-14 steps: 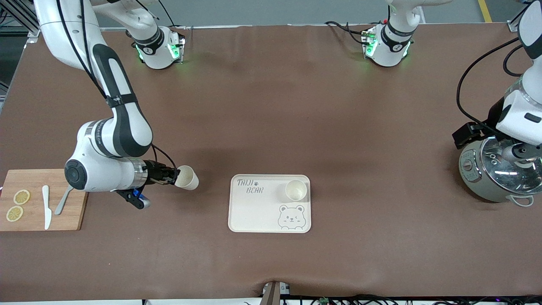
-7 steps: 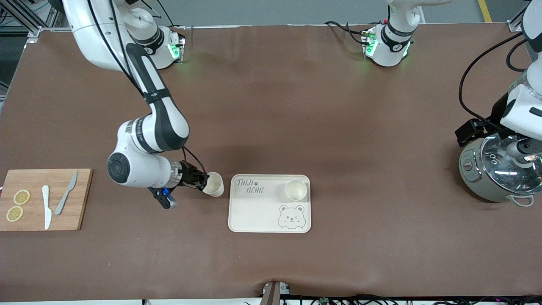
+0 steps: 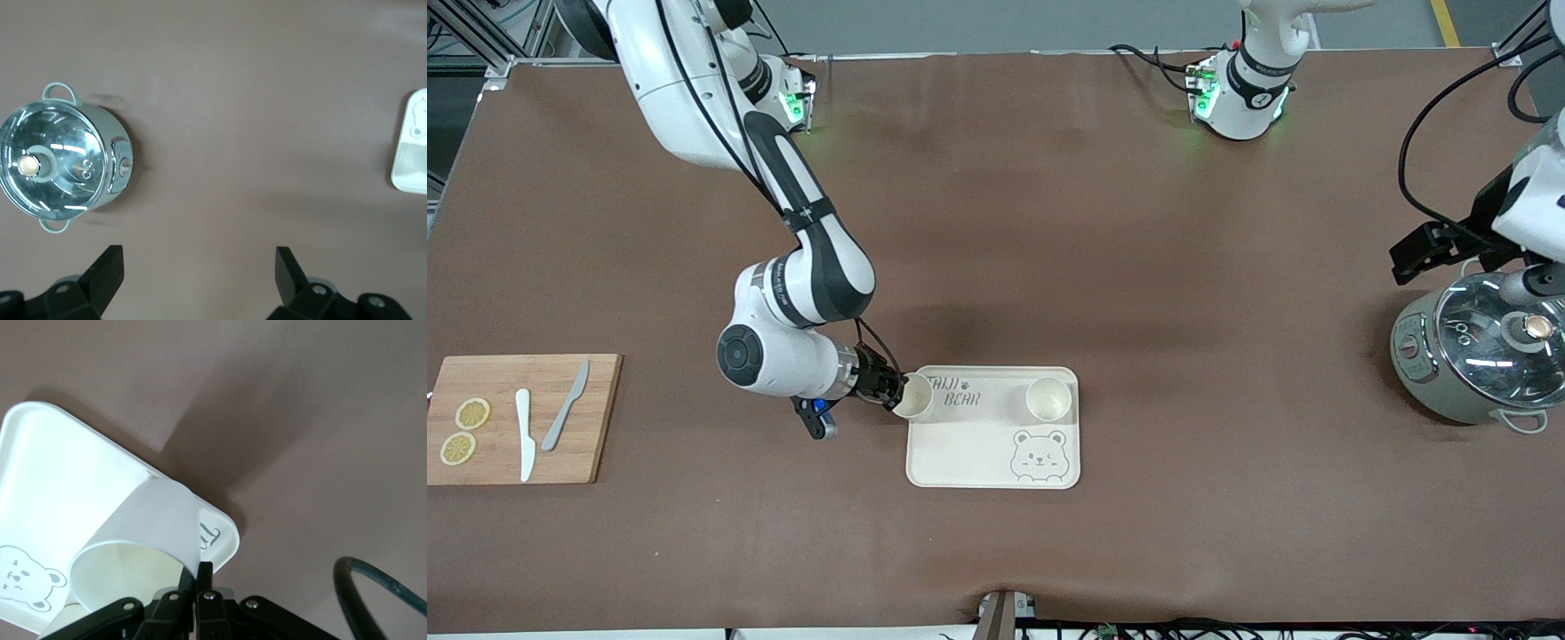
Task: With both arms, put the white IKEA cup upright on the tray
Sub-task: 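Carry the cup with the right gripper onto the white tray, then lower the cup upright onto the tray and open the right gripper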
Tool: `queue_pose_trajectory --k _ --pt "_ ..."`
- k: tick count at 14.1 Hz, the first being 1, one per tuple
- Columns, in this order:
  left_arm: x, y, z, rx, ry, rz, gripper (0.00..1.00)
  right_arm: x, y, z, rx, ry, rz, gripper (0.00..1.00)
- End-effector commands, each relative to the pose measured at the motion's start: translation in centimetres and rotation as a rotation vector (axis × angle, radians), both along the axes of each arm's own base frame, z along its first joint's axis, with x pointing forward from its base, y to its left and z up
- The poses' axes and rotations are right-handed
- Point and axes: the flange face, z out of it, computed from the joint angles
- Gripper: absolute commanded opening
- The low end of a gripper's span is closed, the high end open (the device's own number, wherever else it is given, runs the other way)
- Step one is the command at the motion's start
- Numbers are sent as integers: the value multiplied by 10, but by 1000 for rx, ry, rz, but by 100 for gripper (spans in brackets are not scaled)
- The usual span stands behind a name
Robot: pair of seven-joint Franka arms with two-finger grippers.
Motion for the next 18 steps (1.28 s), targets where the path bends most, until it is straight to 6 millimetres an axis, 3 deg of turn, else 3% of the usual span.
queue_pose_trajectory --k 1,4,8,9,10,14,18 --pt "-37 30 3 -76 6 -62 100 2 19 -5 6 8 -52 0" --pt "-53 38 9 -80 9 -57 100 -2 30 -10 4 0 -43 0" --pt "-51 26 6 -65 17 -74 100 -4 37 -14 1 -16 -37 2" --pt "-51 24 6 -64 17 -79 100 -3 36 -15 -1 -19 -33 46" --pt "-51 17 6 -62 18 -89 100 -3 37 -14 -3 -21 -36 99" --pt "-57 6 11 -21 21 -96 100 -1 33 -6 3 -20 -39 100" --pt "-57 9 14 -23 13 -91 100 4 30 22 2 -8 -32 100"
